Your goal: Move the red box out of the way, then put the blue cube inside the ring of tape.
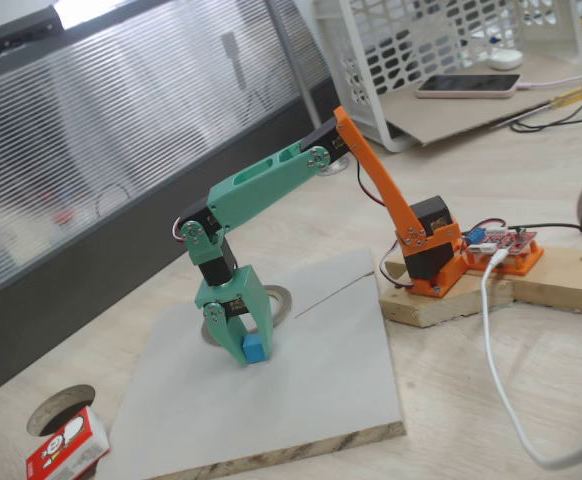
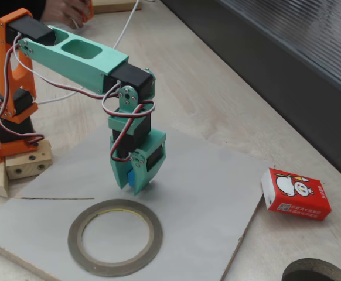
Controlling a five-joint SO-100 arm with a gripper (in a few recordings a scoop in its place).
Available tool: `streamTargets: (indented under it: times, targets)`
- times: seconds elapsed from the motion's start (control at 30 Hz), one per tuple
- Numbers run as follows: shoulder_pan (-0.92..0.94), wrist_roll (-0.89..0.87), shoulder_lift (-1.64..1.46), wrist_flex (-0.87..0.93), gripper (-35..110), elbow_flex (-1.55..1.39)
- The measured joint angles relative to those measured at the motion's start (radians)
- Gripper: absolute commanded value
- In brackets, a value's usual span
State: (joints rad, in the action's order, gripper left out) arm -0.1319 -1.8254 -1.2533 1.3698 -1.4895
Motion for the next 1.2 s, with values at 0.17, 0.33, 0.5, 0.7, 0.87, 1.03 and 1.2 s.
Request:
streamTargets:
  times: [0.17,0.33,0.5,0.7,0.87,1.03,1.2]
  targets:
    - [0.0,0.0,-0.008,0.0,12,0.0]
    - [0.0,0.0,-0.13,0.003,12,0.0]
    - [-0.005,0.0,-0.242,0.012,12,0.0]
    - [-0.002,0.0,-0.308,0.138,12,0.0]
    - [0.002,0.0,-0.308,0.195,12,0.0]
    - [0.089,0.0,-0.308,0.193,12,0.0]
    - [0.256,0.0,-0.308,0.193,12,0.0]
